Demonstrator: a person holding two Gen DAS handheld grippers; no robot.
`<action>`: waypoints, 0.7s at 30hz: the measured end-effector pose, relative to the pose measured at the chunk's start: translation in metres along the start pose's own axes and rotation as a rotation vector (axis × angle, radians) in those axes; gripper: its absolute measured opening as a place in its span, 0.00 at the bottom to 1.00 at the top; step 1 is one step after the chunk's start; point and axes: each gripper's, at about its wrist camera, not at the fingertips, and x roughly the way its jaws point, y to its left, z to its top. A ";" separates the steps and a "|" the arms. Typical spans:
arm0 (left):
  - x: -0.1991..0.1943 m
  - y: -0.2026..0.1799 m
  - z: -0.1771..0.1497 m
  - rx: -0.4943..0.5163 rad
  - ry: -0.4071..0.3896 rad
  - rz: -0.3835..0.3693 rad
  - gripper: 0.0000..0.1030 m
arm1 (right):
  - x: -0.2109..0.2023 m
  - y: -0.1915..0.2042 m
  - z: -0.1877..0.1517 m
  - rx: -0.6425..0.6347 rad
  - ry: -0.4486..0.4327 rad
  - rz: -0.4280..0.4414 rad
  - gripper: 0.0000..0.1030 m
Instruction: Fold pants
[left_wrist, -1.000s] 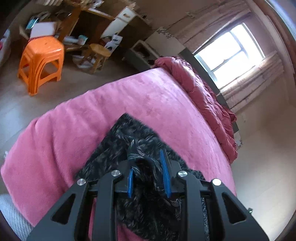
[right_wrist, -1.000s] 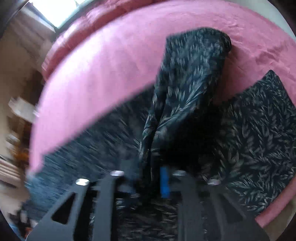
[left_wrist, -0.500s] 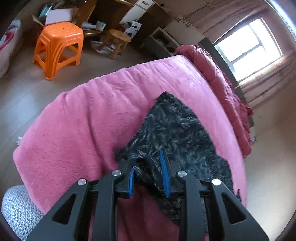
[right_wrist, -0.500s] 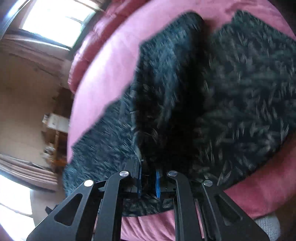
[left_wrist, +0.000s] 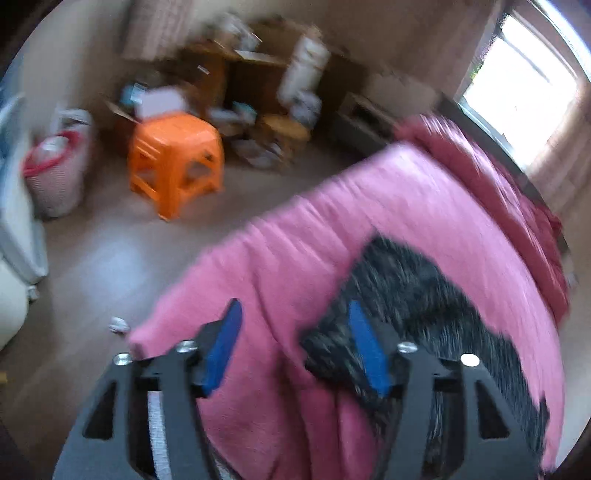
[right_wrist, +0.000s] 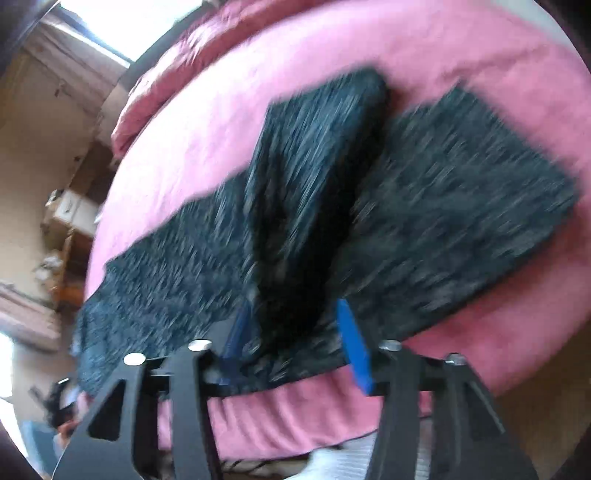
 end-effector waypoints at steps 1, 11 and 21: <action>-0.005 -0.003 0.001 0.000 -0.026 -0.017 0.60 | -0.003 -0.005 0.007 -0.006 -0.037 -0.014 0.49; 0.018 -0.149 -0.070 0.402 0.052 -0.263 0.80 | 0.046 0.055 0.088 -0.121 -0.146 -0.106 0.49; 0.026 -0.203 -0.149 0.721 0.043 -0.284 0.85 | 0.131 0.064 0.113 -0.231 -0.074 -0.408 0.45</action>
